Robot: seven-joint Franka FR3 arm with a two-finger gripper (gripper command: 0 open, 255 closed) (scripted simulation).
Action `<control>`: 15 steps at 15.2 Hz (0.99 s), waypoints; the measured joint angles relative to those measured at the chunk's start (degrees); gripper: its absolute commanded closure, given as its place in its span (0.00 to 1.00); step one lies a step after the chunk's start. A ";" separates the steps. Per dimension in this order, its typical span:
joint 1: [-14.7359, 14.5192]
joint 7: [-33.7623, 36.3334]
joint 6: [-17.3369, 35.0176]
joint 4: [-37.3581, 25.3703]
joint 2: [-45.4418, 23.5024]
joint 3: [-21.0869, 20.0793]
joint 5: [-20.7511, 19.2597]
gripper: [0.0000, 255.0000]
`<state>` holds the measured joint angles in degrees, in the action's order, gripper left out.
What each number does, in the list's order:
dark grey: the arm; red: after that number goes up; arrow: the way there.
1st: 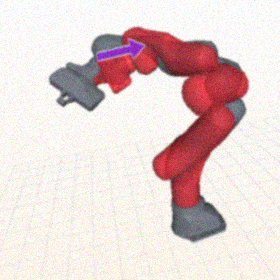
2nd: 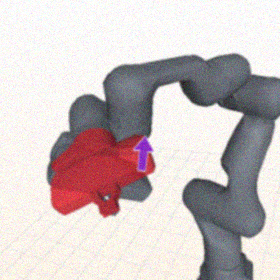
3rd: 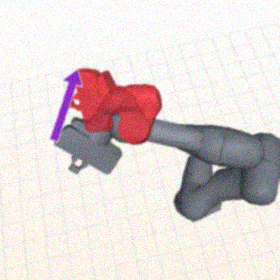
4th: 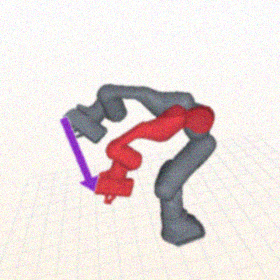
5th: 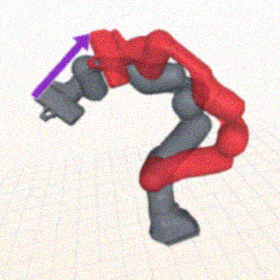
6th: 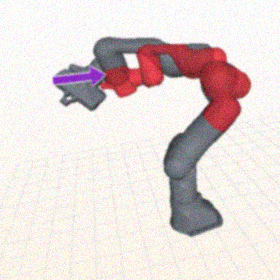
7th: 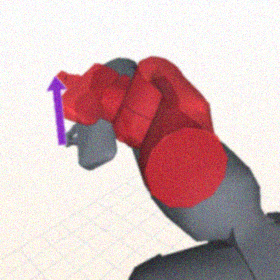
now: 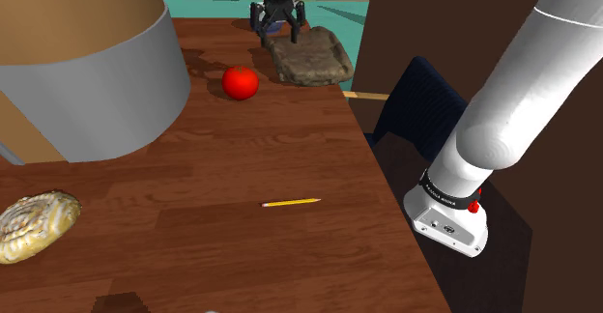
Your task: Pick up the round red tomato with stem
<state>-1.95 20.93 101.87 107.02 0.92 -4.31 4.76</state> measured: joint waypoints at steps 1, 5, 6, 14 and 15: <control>-0.17 0.57 -0.63 -2.49 -2.15 -0.18 -0.18 0.00; -1.18 3.10 -2.31 -13.46 -12.44 -0.86 -1.13 0.00; -1.39 3.56 -3.22 -16.89 -15.22 -0.91 -1.39 0.00; -3.27 6.37 -8.05 -36.92 -31.93 -1.05 -2.81 0.00; -3.26 6.33 -7.48 -36.53 -32.12 -1.03 -2.82 0.00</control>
<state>-5.21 27.26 94.39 70.50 -31.20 -5.35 1.94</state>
